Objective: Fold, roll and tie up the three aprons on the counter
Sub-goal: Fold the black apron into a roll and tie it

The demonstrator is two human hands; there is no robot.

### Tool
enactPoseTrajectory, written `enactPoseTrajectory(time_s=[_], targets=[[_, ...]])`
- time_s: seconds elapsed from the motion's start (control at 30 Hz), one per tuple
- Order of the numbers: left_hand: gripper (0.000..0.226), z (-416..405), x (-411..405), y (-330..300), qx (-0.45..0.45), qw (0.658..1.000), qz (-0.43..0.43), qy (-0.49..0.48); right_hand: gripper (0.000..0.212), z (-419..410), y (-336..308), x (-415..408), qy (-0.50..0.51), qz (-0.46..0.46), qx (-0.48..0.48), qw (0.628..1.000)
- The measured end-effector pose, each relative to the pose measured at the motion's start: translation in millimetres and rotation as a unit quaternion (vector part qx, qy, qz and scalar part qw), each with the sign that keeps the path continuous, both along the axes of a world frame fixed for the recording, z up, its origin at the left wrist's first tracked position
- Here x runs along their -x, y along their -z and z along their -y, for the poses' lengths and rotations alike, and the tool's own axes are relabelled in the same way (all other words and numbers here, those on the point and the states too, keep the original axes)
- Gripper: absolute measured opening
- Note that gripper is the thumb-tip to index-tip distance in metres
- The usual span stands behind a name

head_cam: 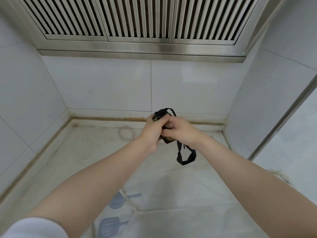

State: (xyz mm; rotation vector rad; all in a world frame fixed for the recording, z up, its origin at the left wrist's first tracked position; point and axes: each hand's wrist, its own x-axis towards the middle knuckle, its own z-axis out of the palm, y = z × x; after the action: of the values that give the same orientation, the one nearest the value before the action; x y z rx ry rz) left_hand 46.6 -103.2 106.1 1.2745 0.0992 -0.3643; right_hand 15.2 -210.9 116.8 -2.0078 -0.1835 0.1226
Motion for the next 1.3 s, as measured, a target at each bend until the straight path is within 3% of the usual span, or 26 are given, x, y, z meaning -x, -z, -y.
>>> enactPoseTrajectory(time_s=[0.2, 0.3, 0.43, 0.6, 0.7, 0.8, 0.9, 1.03, 1.1, 1.2, 1.3], targets=[[0.035, 7, 4, 5, 0.049, 0.998, -0.005, -0.034, 0.044, 25, -9, 2, -0.078, -0.084, 0.034, 0.993], [0.04, 10, 9, 4, 0.033, 0.999, 0.011, -0.024, 0.052, 45, -14, 1, -0.048, -0.108, 0.074, 0.99], [0.04, 4, 14, 6, 0.085, 0.996, 0.01, 0.022, 0.073, 72, -14, 2, 0.011, -0.071, 0.107, 0.992], [0.041, 0, 20, 3, 0.087, 0.99, 0.035, 0.106, 0.035, 87, -18, 5, -0.001, -0.079, 0.1, 0.992], [0.036, 5, 25, 1, 0.098, 0.989, 0.041, 0.106, 0.033, 89, -20, 4, 0.022, -0.041, 0.157, 0.987], [0.052, 15, 30, 2, 0.125, 0.987, 0.065, 0.077, 0.031, 86, -18, 1, 0.084, 0.014, 0.17, 0.982], [0.037, 23, 35, 7, 0.034, 0.986, 0.126, 0.102, 0.043, 83, -14, 3, 0.124, 0.026, 0.139, 0.982], [0.048, 9, 33, 13, -0.038, 0.985, 0.125, 0.11, 0.04, 98, -16, 14, 0.013, -0.072, 0.065, 0.995], [0.049, 1, 33, 15, -0.032, 0.982, 0.117, 0.147, 0.03, 106, -20, 17, -0.031, -0.091, 0.052, 0.994], [0.049, -9, 34, 15, 0.007, 0.975, 0.099, 0.197, 0.028, 112, -23, 21, -0.077, -0.114, -0.048, 0.989], [0.047, -6, 35, 10, -0.004, 0.977, 0.08, 0.196, 0.018, 112, -19, 23, -0.072, -0.107, -0.088, 0.988]])
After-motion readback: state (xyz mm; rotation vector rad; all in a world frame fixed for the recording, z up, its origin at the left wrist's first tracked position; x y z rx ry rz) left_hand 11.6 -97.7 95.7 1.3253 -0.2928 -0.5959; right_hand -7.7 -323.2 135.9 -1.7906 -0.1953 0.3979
